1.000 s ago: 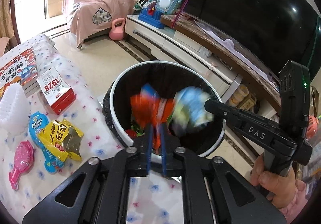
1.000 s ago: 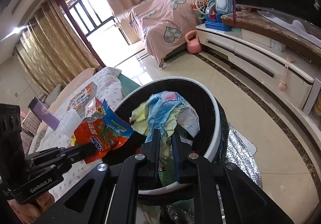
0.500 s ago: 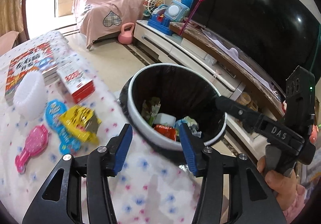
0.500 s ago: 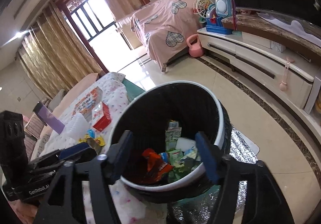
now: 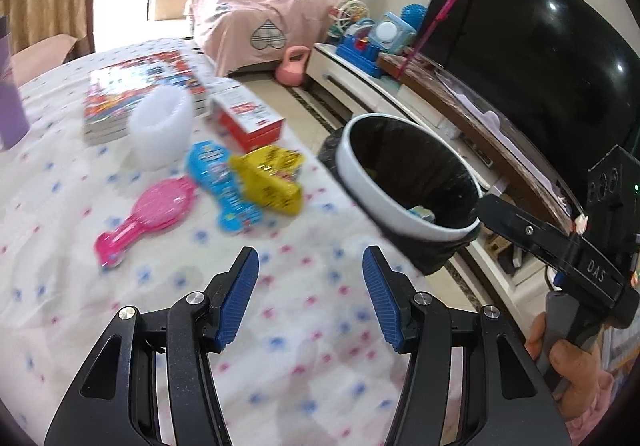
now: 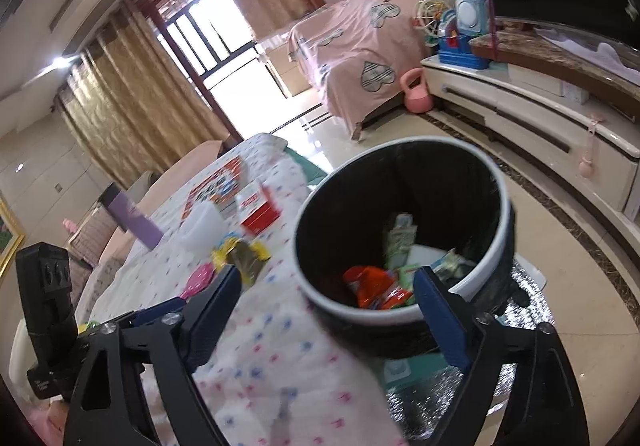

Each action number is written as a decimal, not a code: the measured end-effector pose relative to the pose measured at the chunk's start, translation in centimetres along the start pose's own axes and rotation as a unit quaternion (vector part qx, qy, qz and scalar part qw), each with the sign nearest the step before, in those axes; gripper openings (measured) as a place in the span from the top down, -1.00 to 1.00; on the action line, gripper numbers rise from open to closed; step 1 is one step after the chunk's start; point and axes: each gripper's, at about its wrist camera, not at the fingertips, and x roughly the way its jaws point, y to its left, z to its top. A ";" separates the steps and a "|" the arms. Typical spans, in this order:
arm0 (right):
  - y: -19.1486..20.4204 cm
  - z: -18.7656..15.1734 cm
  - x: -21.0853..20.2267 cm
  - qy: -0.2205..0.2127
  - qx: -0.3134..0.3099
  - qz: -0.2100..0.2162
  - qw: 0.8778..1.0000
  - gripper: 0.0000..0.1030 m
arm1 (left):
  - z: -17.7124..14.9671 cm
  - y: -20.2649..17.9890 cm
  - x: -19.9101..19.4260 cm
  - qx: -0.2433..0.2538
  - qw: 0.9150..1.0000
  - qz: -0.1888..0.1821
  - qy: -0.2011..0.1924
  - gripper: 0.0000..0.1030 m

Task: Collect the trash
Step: 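Move both open tools back toward the items on the table, then grasp the pink hairbrush with the left tool while the right tool grasps the yellow snack bag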

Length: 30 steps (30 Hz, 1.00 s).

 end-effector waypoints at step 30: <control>8.8 -3.4 5.2 0.054 -0.076 0.039 0.995 -0.91 | -2.8 10.1 -2.6 -0.058 0.996 0.062 -0.001 -0.36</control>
